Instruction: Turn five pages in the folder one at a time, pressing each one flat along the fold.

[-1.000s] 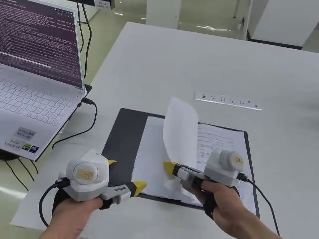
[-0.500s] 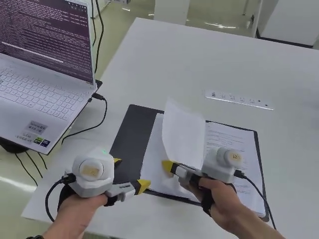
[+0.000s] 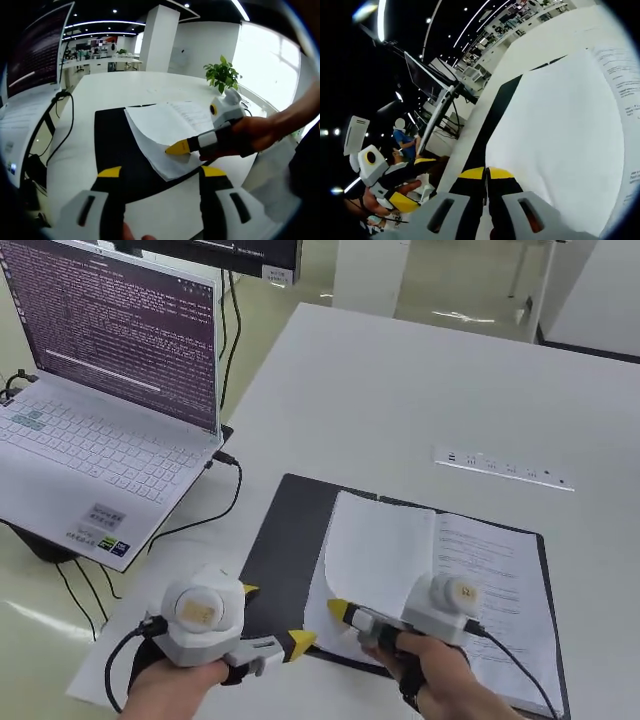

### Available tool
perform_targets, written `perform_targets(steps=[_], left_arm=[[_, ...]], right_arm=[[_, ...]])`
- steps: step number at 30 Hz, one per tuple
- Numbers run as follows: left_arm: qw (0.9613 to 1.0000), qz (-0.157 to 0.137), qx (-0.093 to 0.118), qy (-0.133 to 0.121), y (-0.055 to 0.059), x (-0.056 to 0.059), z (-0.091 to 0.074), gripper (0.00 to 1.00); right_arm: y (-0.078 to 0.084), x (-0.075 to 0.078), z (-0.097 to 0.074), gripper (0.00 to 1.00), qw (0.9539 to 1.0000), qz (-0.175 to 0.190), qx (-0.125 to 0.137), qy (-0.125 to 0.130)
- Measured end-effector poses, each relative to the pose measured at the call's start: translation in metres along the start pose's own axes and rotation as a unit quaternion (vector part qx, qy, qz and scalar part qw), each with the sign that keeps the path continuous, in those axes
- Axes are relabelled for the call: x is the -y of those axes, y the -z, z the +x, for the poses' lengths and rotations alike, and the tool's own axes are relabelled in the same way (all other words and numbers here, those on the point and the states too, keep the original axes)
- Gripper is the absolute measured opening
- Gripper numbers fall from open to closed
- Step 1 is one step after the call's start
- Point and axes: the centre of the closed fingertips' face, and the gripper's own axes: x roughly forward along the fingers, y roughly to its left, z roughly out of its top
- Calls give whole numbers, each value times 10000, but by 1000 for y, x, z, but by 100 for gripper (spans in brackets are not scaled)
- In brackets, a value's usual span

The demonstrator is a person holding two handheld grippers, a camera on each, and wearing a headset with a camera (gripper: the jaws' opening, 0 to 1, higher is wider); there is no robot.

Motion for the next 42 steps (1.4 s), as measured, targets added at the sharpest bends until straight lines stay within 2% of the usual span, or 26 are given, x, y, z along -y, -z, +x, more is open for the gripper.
perform_targets(steps=[5,9,11,13,15,20,23,24,25,28,31,36,38,40,42], left_arm=[[10000,-17,19,-18,-2,-1,-2,60],[10000,-46,39,-35,-3,-2,-4,59],[10000,-26,10,-38,-1,-3,-4,59],[10000,-22,-13,-45,0,-4,-4,59],[10000,-30,-26,-47,1,-3,-5,59],[9999,-103,-2,-48,0,-1,-5,60],[9999,-122,-39,-41,3,1,-1,59],[9999,-138,-53,-33,4,2,0,59],[9999,-140,-73,-18,5,3,2,59],[9999,-88,-124,18,7,8,7,58],[9998,-126,-120,27,8,9,11,56],[9998,-144,-107,57,4,14,22,52],[9998,-104,-143,62,4,14,29,48],[9997,42,-250,70,6,15,36,44],[9996,77,-245,72,3,16,43,40]], right_arm=[[10,9,10,2,9997,200,-93,121],[11,14,10,2,9991,399,-73,151],[14,16,11,6,9990,399,-111,157],[16,13,12,13,9992,369,-140,1],[13,6,9,19,9988,465,-58,-158],[11,1,7,31,9976,613,74,-302],[8,-14,2,46,9961,590,226,-622],[9,-25,-3,51,9945,552,251,-850],[12,-29,-8,56,9942,476,205,-947],[15,-28,-22,54,9955,92,145,-934],[12,-23,-35,54,9955,79,212,-919],[-7,-10,-61,49,9958,-61,517,-754],[-15,0,-71,46,9960,-154,629,-621],[-26,8,-83,44,9950,-85,832,-547],[-39,16,-95,42,9927,-20,1135,-410]])
